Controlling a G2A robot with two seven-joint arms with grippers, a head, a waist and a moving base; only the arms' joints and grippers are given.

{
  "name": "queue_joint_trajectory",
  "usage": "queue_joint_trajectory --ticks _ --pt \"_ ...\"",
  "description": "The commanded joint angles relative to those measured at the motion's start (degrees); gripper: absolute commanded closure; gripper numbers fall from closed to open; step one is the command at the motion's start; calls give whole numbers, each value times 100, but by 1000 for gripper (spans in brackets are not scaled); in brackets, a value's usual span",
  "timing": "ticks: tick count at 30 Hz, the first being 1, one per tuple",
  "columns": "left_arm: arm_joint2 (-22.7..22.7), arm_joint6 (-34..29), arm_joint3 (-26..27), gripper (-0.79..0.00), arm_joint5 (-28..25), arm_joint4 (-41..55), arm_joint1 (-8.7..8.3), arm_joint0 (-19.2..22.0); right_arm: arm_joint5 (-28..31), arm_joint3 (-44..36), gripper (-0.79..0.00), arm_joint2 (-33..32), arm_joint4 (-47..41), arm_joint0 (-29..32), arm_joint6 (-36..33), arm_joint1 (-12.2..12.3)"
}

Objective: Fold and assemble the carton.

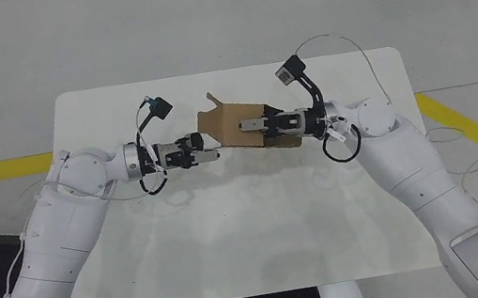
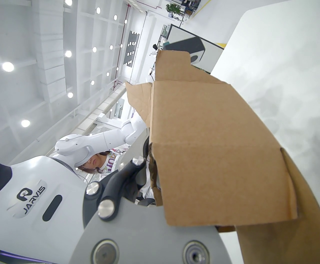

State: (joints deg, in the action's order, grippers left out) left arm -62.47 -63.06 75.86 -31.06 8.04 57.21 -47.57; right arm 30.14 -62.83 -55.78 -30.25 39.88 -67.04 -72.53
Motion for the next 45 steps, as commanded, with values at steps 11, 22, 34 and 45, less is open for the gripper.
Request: queue_joint_trajectory --ticks 11,22,34,45 --pt "-34 -11 10 -785 28 22 -24 -2 -123 -97 0 96 -17 -26 -447 -17" --pt "82 -99 76 -785 16 46 -14 7 -142 -64 0 218 5 -89 -493 -70" --pt "116 -142 99 -785 -6 53 -21 24 -146 35 0 276 16 -183 -500 -117" --pt "147 -194 158 -785 -2 60 -31 20 -140 99 0 281 34 -226 -478 -144"
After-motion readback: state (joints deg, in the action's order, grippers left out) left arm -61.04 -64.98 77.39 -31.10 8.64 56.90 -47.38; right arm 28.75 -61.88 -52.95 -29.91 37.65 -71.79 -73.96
